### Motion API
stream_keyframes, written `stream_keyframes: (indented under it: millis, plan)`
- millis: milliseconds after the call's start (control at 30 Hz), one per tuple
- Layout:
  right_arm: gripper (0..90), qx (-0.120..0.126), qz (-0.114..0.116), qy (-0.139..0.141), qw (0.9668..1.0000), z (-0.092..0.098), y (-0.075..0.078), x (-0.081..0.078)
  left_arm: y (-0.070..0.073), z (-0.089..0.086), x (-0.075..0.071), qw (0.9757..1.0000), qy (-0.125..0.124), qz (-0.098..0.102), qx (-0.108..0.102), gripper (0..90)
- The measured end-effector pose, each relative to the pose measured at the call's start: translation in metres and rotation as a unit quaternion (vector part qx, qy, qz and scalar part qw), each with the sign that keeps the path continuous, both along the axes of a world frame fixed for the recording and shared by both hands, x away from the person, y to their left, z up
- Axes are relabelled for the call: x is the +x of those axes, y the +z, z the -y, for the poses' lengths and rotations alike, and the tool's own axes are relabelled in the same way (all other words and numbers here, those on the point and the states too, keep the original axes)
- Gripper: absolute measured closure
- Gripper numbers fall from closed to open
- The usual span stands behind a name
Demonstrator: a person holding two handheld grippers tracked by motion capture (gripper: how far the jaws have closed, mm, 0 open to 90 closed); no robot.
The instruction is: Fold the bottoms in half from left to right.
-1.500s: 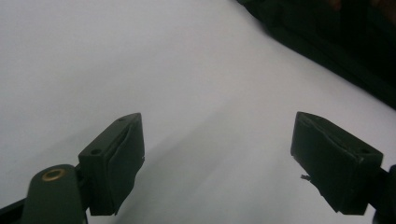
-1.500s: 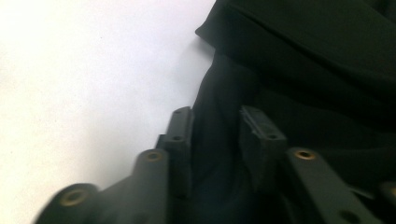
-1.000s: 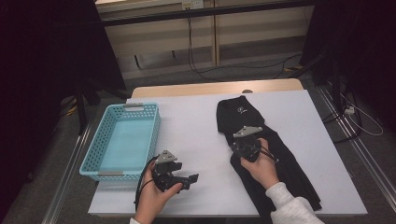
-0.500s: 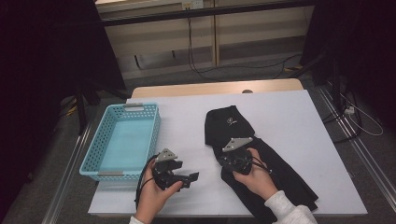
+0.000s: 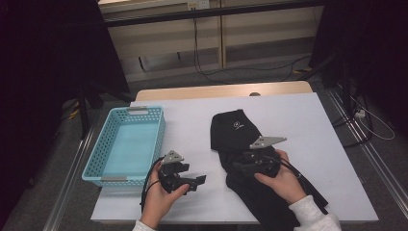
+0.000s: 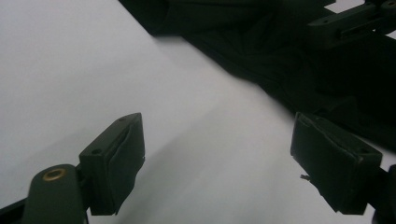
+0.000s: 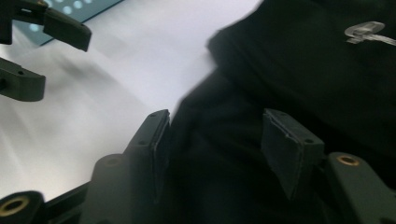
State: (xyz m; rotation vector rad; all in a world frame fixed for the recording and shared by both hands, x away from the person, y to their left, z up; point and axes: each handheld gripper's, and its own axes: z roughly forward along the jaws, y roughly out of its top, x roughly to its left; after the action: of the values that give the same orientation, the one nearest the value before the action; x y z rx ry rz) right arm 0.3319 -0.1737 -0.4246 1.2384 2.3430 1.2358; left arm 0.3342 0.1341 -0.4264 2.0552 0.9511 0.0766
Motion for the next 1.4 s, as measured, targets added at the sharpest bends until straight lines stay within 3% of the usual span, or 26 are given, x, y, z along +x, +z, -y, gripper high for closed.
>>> stream_keyframes:
  millis: [300, 567, 667, 867, 967, 1067, 1233, 1300, 1400]
  plan:
    - [39.4, -0.017, 0.011, -0.046, 0.9987, 0.043, 0.003, -0.016, -0.003, 0.015, 0.011, 0.9999, -0.016, 0.003, 0.003, 20.6]
    - [39.4, -0.038, 0.011, -0.099, 0.9943, 0.085, 0.001, -0.032, -0.003, 0.021, 0.018, 0.9998, -0.022, 0.004, 0.003, 20.8]
    - [39.9, -0.045, -0.001, -0.118, 0.992, 0.1, -0.006, -0.039, -0.003, 0.023, 0.018, 0.9997, -0.022, 0.003, 0.003, 20.6]
    - [40.5, -0.084, -0.02, -0.14, 0.9864, 0.12, -0.021, -0.047, -0.002, 0.023, 0.018, 0.9997, -0.023, 0.005, 0.001, 20.6]
    - [42.8, -0.086, -0.029, -0.139, 0.9861, 0.122, -0.025, -0.049, 0.0, 0.023, 0.017, 0.9997, -0.023, 0.005, -0.002, 20.5]
    - [50.9, -0.086, -0.03, -0.147, 0.985, 0.121, -0.025, -0.05, 0.0, 0.023, 0.017, 0.9997, -0.025, 0.006, -0.001, 20.4]
    - [77.2, -0.073, -0.044, -0.144, 0.9859, 0.123, -0.023, -0.053, 0.0, 0.023, 0.016, 0.9997, -0.022, 0.006, 0.0, 20.4]
    - [87.6, -0.052, -0.054, -0.139, 0.9875, 0.124, -0.024, -0.053, 0.0, 0.023, 0.016, 0.9997, -0.024, 0.006, 0.001, 20.4]
    - [88.2, -0.044, -0.054, -0.134, 0.9886, 0.125, -0.025, -0.051, 0.0, 0.023, 0.016, 0.9997, -0.024, 0.006, 0.001, 20.2]
